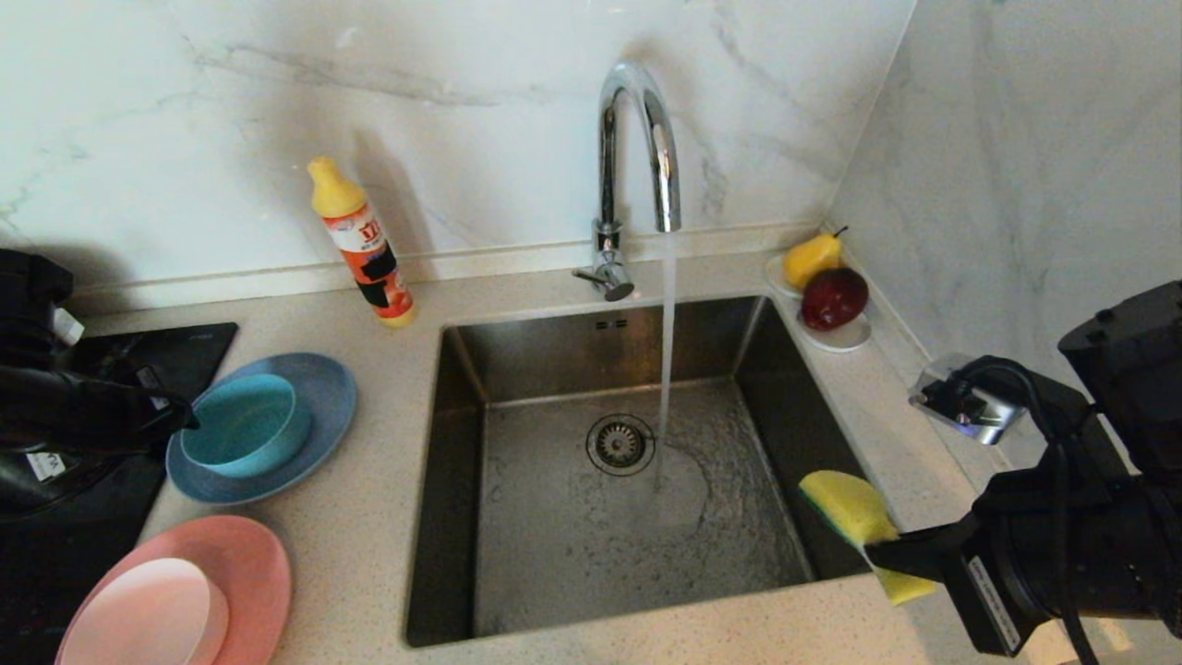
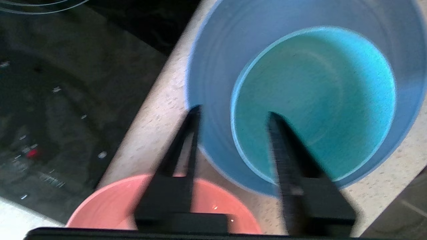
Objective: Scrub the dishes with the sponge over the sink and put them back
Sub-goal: Pick up a bowl and the sponge
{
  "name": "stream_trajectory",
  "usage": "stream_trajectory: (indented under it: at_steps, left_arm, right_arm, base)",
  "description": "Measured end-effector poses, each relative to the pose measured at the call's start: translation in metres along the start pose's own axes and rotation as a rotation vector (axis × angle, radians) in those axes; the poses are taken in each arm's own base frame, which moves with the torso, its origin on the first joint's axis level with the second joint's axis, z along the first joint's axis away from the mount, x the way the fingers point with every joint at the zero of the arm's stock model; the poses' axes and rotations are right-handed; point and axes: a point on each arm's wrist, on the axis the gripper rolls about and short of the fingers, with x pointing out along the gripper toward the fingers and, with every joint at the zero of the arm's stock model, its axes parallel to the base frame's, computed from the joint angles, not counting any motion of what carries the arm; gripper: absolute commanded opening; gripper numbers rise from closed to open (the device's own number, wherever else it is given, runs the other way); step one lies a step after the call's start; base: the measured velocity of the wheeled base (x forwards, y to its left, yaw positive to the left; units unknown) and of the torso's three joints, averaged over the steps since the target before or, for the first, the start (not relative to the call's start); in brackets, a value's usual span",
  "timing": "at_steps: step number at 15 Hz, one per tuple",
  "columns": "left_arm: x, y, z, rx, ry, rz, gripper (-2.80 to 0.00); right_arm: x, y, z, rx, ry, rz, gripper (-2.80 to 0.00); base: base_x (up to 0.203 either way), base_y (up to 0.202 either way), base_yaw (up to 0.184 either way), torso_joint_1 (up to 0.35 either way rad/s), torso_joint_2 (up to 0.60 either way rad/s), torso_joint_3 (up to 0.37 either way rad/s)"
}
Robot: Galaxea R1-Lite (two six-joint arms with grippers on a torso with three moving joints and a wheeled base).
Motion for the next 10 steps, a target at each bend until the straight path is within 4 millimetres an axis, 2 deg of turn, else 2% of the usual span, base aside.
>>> stream_trajectory:
  at_steps: [4,10]
  left_arm:
    - [0.007,-0.001,0.003,-0.016,0.006,-0.014,0.00]
    - [0.029,-0.005,0.010,-0.056,0.043,-0.053,0.00]
  right_arm:
    - [0.006,-0.001,0.001,0.006,0.016,-0.005,-2.80]
    - [0.013,-0.003,0.004,0.017,0.019,-0.019,-2.80]
  base:
    - [0.000,0.000,0.000,0.000,0.00,0.000]
    - [0.000,0.000,0.000,0.000,0.00,0.000]
